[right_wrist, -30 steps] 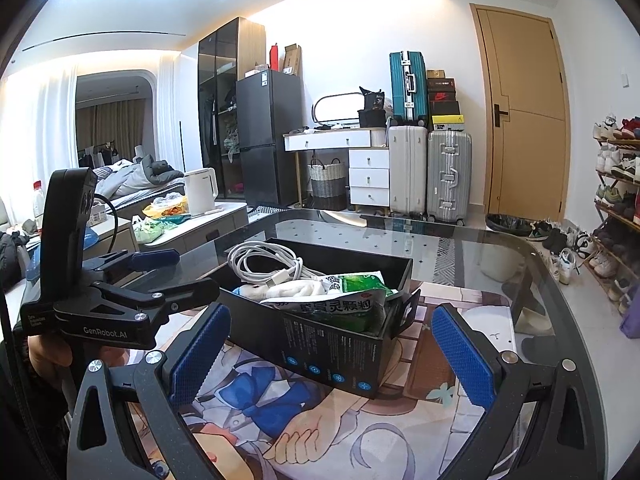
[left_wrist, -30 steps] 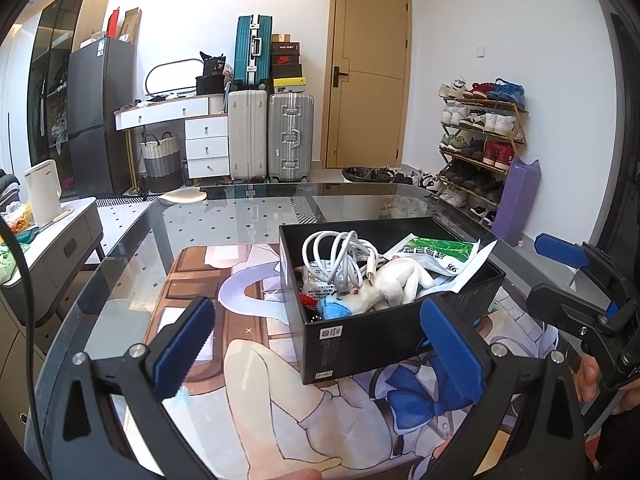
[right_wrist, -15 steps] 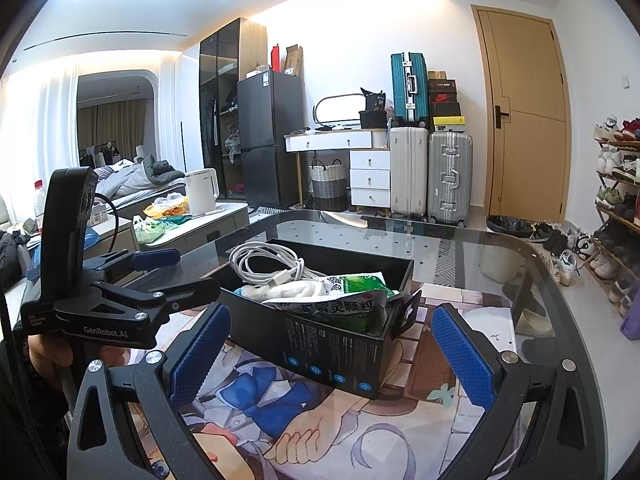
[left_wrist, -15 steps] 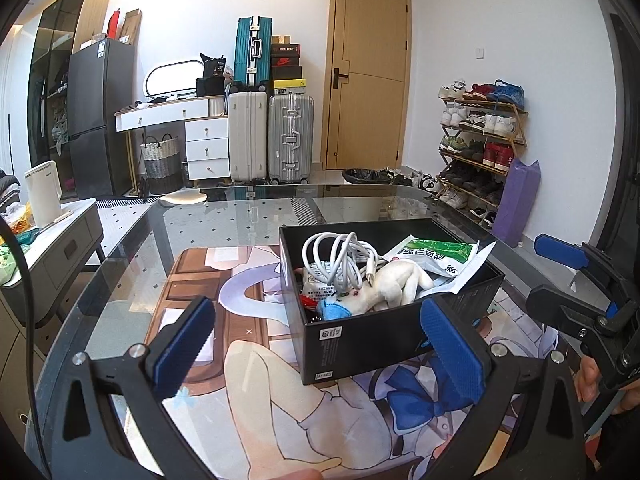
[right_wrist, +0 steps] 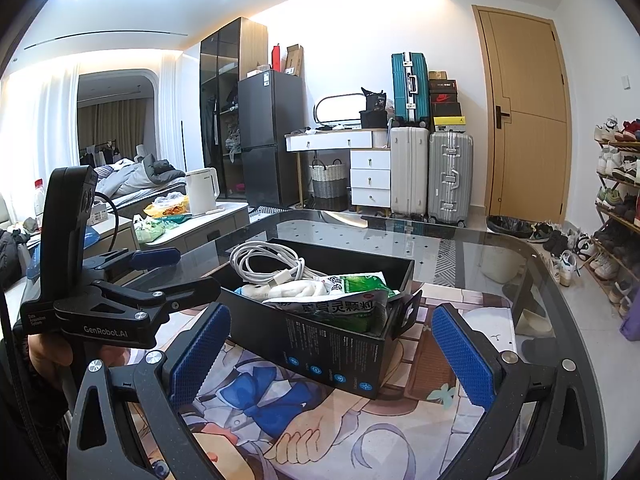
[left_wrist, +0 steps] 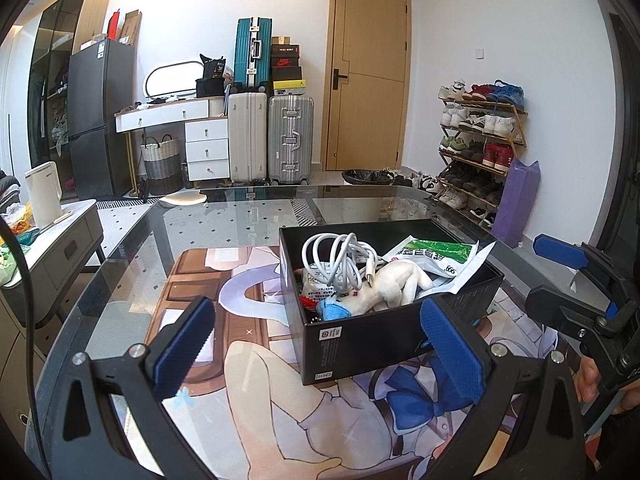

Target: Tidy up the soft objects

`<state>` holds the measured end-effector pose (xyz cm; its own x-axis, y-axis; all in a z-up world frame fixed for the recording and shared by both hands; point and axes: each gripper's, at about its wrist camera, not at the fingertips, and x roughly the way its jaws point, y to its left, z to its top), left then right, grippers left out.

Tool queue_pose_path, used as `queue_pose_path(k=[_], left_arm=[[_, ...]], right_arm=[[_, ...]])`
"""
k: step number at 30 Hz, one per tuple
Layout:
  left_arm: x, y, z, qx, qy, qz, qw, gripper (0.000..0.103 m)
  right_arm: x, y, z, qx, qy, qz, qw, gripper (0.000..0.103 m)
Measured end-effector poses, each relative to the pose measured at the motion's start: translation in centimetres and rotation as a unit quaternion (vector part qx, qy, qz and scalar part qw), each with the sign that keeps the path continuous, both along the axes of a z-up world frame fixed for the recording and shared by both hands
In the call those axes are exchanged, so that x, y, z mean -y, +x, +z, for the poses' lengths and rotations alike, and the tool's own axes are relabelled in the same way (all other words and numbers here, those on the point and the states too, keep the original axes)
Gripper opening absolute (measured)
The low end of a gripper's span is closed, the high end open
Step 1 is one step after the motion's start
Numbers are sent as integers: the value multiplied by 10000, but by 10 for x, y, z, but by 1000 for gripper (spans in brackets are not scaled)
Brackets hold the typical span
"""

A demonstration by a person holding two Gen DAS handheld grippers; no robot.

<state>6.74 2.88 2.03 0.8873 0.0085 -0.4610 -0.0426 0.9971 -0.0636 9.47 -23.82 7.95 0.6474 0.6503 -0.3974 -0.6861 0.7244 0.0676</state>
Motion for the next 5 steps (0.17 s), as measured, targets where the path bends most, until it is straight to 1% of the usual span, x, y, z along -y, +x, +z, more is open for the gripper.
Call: queue_pose_path(k=[5], left_arm=[[0,1,3,15,3,12,10000,103]], right_arm=[[0,0,0,0,0,2,10000,102]])
